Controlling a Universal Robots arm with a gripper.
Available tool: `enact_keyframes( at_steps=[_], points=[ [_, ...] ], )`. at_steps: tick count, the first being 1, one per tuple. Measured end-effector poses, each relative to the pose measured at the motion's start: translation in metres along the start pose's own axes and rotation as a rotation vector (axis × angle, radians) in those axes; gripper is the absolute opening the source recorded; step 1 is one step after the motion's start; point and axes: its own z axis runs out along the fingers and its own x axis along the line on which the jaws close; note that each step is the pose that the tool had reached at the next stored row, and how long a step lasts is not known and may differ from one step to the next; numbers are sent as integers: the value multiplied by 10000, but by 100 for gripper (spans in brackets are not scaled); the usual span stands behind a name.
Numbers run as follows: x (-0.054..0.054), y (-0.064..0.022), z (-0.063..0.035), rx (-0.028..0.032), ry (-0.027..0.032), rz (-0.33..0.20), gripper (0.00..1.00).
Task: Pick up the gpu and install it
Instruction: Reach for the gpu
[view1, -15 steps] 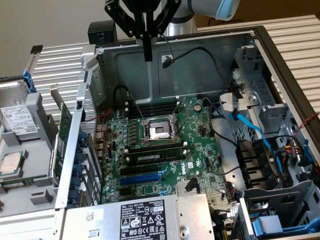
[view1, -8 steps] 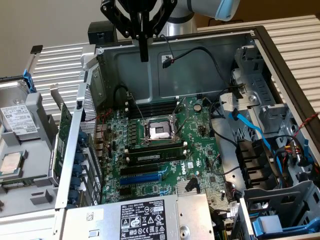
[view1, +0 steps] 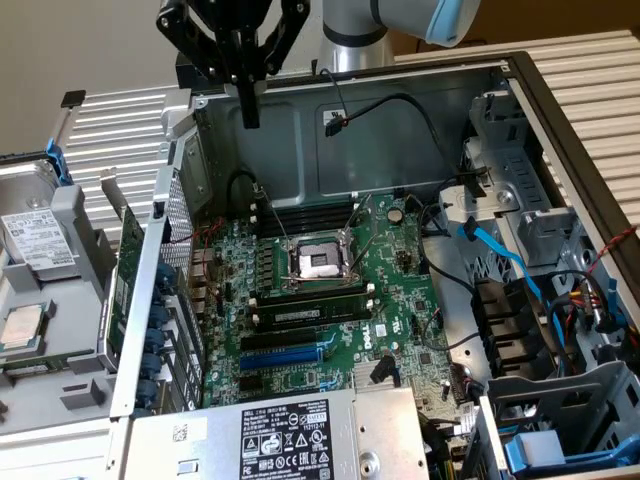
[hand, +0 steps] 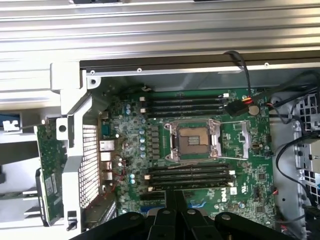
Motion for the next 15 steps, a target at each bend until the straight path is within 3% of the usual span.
enact_keyframes(
  at_steps=[15],
  points=[
    [682,-61,-16,-1,-9,-1,11]
  ],
)
